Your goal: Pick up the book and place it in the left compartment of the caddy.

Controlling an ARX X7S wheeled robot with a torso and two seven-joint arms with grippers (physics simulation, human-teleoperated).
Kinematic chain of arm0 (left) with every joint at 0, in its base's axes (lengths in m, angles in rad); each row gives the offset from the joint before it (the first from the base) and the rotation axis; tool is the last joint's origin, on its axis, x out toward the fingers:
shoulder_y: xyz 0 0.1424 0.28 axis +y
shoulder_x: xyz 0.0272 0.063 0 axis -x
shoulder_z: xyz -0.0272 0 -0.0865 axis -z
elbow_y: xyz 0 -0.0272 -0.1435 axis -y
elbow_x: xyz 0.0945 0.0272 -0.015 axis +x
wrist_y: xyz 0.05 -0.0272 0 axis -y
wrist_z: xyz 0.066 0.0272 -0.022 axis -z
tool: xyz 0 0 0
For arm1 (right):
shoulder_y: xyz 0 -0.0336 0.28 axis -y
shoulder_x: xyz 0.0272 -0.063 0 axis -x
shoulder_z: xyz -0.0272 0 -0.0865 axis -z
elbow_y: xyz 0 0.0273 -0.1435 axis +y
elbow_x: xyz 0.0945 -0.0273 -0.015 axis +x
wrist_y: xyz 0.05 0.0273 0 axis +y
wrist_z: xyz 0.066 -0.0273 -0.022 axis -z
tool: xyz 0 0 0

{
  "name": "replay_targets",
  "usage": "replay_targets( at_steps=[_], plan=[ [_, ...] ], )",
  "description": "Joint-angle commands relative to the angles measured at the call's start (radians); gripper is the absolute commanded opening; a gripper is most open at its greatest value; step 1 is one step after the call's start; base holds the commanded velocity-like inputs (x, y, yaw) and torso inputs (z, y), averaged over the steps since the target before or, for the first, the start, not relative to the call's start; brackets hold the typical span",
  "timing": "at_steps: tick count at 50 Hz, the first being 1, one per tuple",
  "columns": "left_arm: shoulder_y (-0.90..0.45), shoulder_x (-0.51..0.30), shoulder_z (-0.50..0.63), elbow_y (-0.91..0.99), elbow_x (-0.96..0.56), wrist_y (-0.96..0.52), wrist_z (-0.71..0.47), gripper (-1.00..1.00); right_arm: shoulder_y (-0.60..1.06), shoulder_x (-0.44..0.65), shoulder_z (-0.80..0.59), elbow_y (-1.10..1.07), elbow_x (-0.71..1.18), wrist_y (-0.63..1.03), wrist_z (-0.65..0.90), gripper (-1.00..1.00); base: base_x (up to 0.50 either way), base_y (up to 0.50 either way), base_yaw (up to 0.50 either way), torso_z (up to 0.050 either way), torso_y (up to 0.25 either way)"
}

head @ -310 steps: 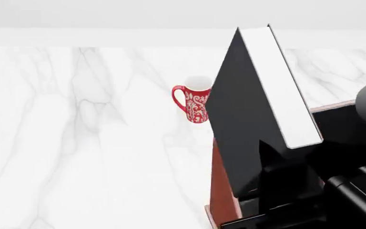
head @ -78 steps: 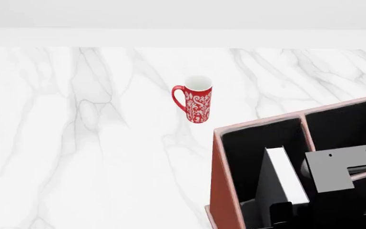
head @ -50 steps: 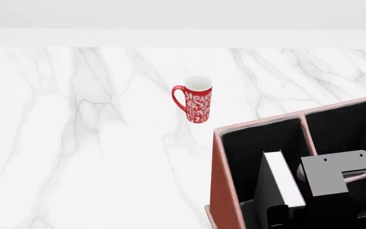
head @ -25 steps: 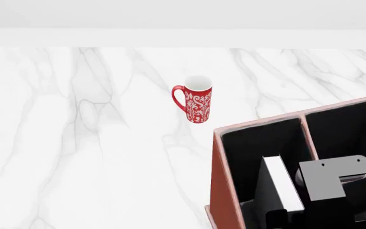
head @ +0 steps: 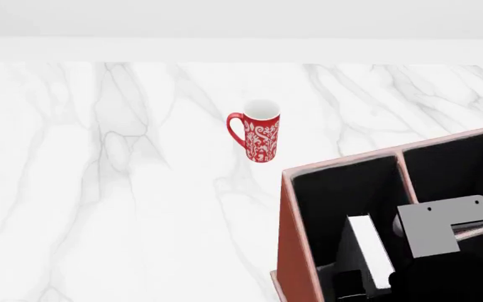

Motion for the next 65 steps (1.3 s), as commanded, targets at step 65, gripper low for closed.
replay_targets(
  at_steps=[65],
  plan=[
    [0.018,-0.021,-0.024,0.014,-0.039,0.020,-0.027,1.00,-0.078,0.171,0.304,-0.606,0.221,-0.152,0.384,1.00,0.00,0.00,0.00,0.000,0.000]
  ],
)
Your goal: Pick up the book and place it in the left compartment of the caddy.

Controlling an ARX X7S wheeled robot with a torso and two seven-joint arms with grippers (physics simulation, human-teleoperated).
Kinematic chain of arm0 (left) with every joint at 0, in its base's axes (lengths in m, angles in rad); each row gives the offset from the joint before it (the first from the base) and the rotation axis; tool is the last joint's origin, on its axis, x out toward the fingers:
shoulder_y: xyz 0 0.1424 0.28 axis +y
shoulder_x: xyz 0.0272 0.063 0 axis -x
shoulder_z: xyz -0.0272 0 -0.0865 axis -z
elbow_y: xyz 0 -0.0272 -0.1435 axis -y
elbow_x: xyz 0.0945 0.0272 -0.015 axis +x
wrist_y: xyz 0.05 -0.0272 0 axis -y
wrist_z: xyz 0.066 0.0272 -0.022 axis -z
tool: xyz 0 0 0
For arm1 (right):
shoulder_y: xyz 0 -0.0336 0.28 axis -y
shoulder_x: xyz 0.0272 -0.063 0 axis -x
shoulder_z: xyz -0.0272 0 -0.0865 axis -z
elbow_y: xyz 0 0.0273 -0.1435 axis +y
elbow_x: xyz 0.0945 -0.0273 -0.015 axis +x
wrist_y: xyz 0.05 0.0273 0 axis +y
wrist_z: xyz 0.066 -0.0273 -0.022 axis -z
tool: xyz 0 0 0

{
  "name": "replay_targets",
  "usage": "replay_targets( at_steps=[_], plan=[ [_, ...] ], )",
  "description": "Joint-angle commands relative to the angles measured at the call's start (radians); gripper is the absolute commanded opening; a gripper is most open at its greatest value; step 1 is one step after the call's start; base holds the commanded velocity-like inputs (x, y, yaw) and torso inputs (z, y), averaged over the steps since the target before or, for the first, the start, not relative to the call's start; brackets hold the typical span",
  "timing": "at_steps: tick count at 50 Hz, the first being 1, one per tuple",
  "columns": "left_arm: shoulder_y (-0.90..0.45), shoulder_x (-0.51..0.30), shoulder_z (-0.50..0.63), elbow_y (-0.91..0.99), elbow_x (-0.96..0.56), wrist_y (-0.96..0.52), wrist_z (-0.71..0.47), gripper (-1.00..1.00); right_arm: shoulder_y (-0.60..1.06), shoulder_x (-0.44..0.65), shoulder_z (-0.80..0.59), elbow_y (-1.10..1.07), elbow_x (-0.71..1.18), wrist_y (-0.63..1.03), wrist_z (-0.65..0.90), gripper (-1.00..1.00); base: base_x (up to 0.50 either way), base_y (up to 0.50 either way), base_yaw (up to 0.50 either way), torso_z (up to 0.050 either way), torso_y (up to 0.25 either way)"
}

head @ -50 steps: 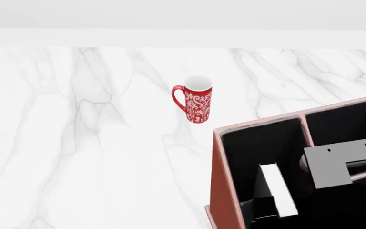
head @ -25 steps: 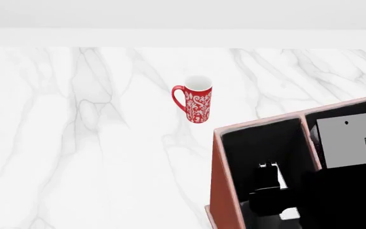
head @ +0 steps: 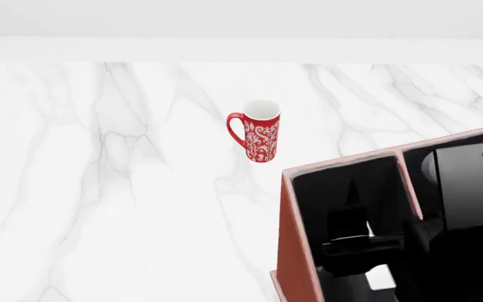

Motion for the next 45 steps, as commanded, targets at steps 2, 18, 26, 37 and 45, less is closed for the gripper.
replay_targets(
  at_steps=[2,18,26,37,45],
  plan=[
    [0.004,-0.004,-0.009,0.006,-0.011,0.002,-0.007,1.00,-0.044,0.048,0.067,-0.132,0.027,-0.050,0.076,1.00,0.00,0.00,0.00,0.000,0.000],
    [0.006,-0.006,-0.023,0.011,-0.032,0.007,-0.017,1.00,-0.137,0.082,0.156,-0.279,0.027,-0.143,0.131,1.00,0.00,0.00,0.00,0.000,0.000],
    [0.013,-0.010,-0.037,0.020,-0.049,0.009,-0.022,1.00,-0.208,0.089,0.210,-0.320,-0.021,-0.203,0.124,1.00,0.00,0.00,0.00,0.000,0.000],
    [0.022,-0.011,-0.045,0.026,-0.056,0.018,-0.025,1.00,-0.412,0.068,0.293,-0.428,-0.143,-0.303,0.142,1.00,0.00,0.00,0.00,0.000,0.000],
    [0.022,-0.013,-0.043,0.023,-0.057,0.023,-0.028,1.00,-0.489,0.061,0.325,-0.465,-0.193,-0.337,0.144,1.00,0.00,0.00,0.00,0.000,0.000]
  ],
)
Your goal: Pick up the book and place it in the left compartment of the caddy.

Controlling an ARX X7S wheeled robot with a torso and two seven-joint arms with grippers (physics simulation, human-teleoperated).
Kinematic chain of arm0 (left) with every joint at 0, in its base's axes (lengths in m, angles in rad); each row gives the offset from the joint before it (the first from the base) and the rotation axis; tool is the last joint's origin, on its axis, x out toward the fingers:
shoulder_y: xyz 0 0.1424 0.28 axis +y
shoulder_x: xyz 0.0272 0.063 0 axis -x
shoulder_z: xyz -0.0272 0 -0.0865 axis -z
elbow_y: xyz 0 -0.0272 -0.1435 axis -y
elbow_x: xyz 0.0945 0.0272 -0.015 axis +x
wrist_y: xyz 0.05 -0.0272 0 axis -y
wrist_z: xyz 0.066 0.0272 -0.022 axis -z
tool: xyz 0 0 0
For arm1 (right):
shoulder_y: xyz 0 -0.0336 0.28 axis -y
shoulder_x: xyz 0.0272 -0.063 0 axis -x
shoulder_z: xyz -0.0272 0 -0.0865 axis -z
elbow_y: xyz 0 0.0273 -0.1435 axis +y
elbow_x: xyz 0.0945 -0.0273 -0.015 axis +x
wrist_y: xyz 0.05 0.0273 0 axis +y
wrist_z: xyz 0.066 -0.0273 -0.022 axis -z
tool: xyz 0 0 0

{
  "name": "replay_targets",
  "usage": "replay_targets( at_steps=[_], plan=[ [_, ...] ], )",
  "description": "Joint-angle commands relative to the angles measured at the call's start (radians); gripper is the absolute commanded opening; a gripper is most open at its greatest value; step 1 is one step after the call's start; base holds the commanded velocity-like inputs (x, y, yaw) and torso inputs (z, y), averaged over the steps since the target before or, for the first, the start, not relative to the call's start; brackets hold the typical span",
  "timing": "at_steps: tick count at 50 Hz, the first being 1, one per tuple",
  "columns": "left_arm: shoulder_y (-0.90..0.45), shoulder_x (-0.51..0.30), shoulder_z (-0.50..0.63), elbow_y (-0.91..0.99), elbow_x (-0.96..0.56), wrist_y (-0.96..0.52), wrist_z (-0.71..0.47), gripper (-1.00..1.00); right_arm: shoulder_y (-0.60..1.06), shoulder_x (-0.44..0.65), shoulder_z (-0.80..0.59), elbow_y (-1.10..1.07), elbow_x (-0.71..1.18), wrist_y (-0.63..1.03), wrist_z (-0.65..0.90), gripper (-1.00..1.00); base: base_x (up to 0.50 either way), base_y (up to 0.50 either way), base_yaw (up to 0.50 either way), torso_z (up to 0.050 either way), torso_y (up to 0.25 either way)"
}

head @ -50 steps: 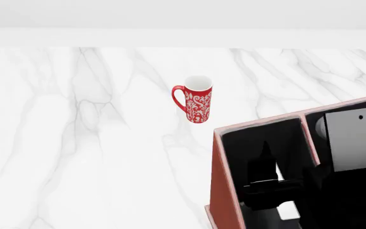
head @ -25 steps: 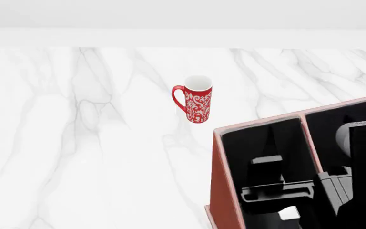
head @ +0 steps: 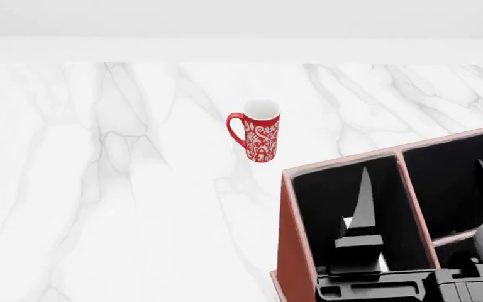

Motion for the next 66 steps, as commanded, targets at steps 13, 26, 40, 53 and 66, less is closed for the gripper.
replay_targets(
  at_steps=[13,26,40,53,66],
  plan=[
    [0.009,-0.008,-0.009,0.008,-0.017,0.010,-0.010,1.00,-0.147,0.007,0.065,-0.114,-0.092,-0.084,0.035,1.00,0.00,0.00,0.00,0.000,0.000],
    [0.025,-0.013,-0.027,0.020,-0.033,0.022,-0.015,1.00,-0.017,0.316,-0.418,-0.121,-0.277,-0.528,0.205,1.00,0.00,0.00,0.00,0.000,0.000],
    [0.035,-0.021,-0.046,0.030,-0.061,0.028,-0.026,1.00,0.269,0.409,-0.861,-0.121,-0.413,-0.663,0.304,1.00,0.00,0.00,0.00,0.000,0.000],
    [0.047,-0.026,-0.052,0.035,-0.067,0.040,-0.029,1.00,0.599,0.428,-1.245,-0.121,-0.491,-0.703,0.371,1.00,0.00,0.00,0.00,0.000,0.000],
    [0.061,-0.033,-0.062,0.042,-0.079,0.055,-0.033,1.00,0.984,0.429,-1.658,-0.121,-0.560,-0.735,0.433,1.00,0.00,0.00,0.00,0.000,0.000]
  ],
)
